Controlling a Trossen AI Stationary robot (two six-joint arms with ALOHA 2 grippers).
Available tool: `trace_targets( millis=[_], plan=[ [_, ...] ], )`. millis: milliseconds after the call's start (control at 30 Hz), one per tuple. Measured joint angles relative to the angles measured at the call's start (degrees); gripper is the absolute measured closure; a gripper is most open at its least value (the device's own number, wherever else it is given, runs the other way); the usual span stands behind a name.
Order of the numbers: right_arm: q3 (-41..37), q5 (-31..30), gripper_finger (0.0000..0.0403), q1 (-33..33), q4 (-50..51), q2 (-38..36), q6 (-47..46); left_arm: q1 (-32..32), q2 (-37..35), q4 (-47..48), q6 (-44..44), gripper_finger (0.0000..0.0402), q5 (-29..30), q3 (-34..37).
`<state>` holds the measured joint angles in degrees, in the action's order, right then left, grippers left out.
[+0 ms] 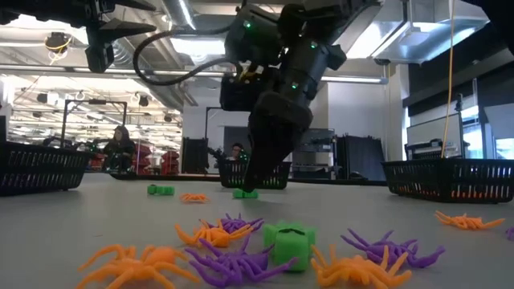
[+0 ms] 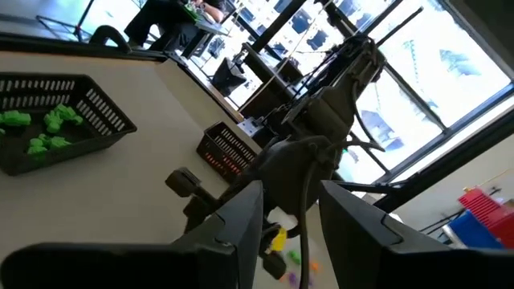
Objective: Sort Halloween decoration
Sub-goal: Put the green skeleton toy into the top bin
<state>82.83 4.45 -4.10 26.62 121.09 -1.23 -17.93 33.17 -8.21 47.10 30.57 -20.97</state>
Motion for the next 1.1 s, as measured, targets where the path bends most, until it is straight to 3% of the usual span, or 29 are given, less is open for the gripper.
trace_targets(
  millis=[167, 400, 533, 1100],
  plan=[
    [-0.05, -1.03, 0.0236, -0.06, -0.07, 0.54, -0.95, 0.00, 0.22, 0.02, 0.80, 0.0286, -0.24, 0.00],
    [-0.13, -0.44, 0.0295, 0.01, 0.08, 0.60, -3.29, 0.00, 0.22, 0.04, 0.80, 0.0286, -0.22, 0.00],
    [-0.27, 0.99, 0.0303, 0.04, -0.12, -0.80, -4.43, 0.00, 0.22, 0.02, 0.80, 0.0286, -0.22, 0.00],
    [-0.34, -1.91, 0.0191, 0.43, -1.50, -2.07, -3.04, 0.02, 0.22, 0.02, 0.84, 0.0286, -0.17, 0.00]
  ],
)
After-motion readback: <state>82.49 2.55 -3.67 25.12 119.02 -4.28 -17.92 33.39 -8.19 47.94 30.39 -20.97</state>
